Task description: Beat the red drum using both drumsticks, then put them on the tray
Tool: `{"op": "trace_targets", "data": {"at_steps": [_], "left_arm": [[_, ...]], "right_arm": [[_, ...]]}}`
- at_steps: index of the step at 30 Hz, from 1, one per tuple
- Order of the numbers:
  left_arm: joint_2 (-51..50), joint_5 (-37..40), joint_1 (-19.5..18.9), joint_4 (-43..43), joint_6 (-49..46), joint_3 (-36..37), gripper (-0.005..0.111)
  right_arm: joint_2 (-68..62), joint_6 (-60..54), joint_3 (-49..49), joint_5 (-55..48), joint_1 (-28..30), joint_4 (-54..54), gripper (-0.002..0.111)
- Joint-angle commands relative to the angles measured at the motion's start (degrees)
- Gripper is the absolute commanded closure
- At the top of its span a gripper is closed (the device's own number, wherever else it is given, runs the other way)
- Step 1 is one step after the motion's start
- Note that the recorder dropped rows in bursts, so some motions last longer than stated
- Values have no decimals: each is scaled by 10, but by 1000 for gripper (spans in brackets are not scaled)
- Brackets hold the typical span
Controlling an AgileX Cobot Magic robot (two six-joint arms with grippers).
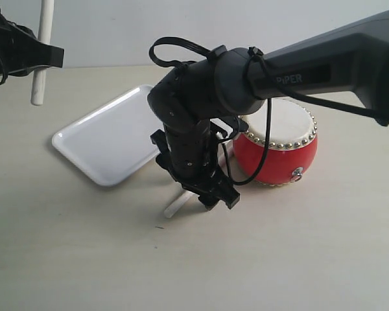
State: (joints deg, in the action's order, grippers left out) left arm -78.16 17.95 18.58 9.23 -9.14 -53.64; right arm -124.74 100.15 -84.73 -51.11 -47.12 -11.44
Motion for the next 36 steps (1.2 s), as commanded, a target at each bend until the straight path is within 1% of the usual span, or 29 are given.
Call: {"op": "trace_targets", "data": {"at_steps": [1, 2, 5, 10, 15, 28, 32, 36], "left_arm": [[5, -8, 4, 33, 3, 2, 107], [5, -8, 4, 33, 3, 2, 107], [5, -8, 4, 30, 0, 2, 107], [5, 2, 4, 30, -26, 2, 107], [5, 2, 4, 30, -29, 2, 107], [5, 2, 4, 30, -29, 2, 107], [5, 2, 4, 30, -29, 2, 107], [5, 6, 4, 30, -28, 2, 107]], "right_arm": [[0, 13, -3, 4, 2, -7, 36], [0, 25, -3, 12, 2, -7, 36], [0, 0, -3, 14, 1, 24, 36], [5, 4, -3, 32, 1, 54, 36], [6, -15, -3, 33, 1, 54, 36], [6, -16, -3, 24, 1, 52, 36], [7, -69, -3, 13, 1, 66, 36], [7, -85, -3, 10, 1, 62, 36]]}}
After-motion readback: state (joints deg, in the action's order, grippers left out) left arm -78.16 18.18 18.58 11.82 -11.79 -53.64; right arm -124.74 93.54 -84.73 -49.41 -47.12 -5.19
